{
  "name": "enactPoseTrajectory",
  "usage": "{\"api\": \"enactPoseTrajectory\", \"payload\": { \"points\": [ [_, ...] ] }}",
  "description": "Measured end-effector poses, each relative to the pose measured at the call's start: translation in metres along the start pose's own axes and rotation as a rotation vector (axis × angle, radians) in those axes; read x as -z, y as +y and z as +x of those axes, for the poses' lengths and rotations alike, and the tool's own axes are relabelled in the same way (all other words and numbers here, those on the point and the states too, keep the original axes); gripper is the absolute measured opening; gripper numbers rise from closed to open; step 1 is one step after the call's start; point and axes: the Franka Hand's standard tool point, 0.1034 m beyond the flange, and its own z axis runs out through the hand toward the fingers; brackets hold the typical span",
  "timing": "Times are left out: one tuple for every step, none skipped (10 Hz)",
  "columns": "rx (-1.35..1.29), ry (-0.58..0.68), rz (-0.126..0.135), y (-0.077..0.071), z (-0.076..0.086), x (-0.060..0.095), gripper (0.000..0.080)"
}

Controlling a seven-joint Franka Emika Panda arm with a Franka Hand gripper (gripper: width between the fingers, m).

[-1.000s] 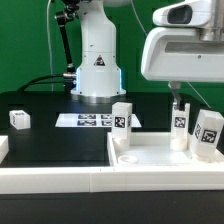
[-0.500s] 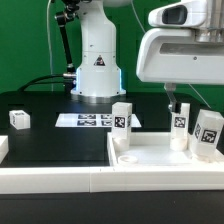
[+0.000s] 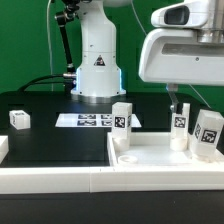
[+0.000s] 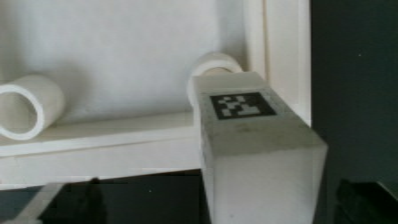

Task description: Assemble square table

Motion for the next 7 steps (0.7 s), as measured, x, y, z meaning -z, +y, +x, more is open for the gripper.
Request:
{"api": "enactPoseTrajectory", "payload": {
  "points": [
    [0.001,-0.001,-0.002,-0.0017,-0.0012,-0.0031,0.0649],
    [0.004,-0.002,-0.005,-0.0018,-0.0017,-0.0042,0.0649],
    [0.005,-0.004,-0.009,-0.0012,-0.0022,-0.0059,0.0649],
    [0.008,-0.003,-0.015,-0.0005,-0.0022,-0.0062,0.0649],
    [0.006,-0.003,-0.015,0.0006,-0.0018,-0.0062,0.0623],
    [0.005,-0.003,-0.015,0.0013,-0.0015,-0.0062,0.0486],
    [0.005,-0.003,-0.015,0.0015,-0.0015,-0.0062,0.0486]
  ]
}}
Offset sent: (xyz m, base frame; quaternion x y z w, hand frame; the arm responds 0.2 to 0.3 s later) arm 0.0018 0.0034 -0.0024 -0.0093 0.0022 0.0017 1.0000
